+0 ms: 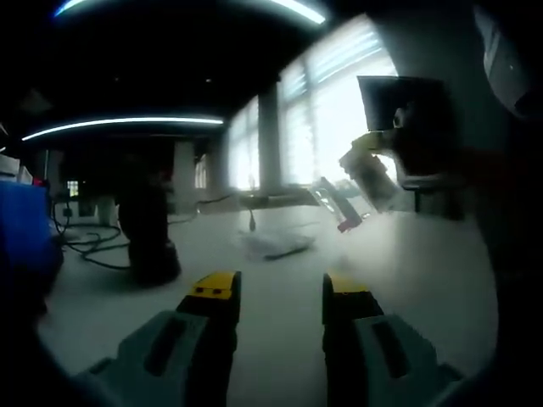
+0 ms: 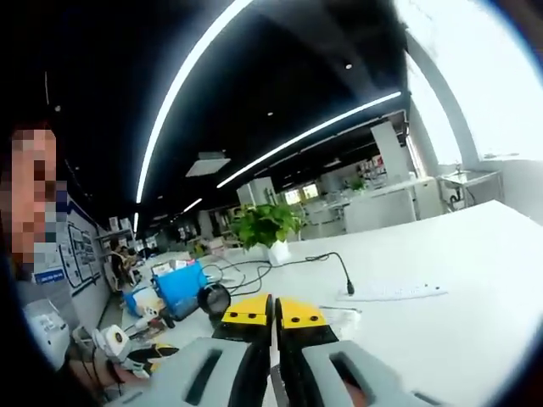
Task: Clip sheet goods on table flip sheet goods clip sheet goods scan sheet goods put sheet goods back to table
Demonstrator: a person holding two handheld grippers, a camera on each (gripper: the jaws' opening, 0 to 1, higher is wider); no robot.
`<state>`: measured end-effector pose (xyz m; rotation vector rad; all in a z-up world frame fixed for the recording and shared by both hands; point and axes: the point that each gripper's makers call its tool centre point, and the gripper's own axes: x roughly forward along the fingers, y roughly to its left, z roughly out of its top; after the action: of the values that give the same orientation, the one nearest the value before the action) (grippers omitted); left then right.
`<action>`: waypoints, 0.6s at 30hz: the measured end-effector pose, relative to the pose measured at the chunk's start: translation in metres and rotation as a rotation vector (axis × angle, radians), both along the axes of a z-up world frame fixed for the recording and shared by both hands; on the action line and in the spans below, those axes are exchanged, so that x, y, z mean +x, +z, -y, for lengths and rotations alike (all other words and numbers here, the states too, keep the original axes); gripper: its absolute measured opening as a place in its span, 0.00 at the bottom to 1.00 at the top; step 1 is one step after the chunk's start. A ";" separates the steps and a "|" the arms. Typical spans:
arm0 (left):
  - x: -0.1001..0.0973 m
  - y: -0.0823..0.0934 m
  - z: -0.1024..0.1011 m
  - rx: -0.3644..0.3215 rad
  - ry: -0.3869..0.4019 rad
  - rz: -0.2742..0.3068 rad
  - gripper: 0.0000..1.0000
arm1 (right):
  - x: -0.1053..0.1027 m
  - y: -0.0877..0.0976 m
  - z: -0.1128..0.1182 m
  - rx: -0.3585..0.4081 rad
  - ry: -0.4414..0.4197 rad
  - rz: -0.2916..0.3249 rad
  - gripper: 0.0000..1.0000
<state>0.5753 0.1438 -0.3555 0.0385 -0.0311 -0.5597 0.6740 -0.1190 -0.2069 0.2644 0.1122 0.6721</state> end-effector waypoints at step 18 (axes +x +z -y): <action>0.000 0.002 -0.001 -0.014 0.000 0.004 0.31 | 0.020 0.015 -0.049 0.160 -0.031 0.067 0.00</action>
<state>0.5750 0.1453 -0.3537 0.0265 -0.0388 -0.5591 0.6935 -0.0701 -0.1916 0.3961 -0.0095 0.6593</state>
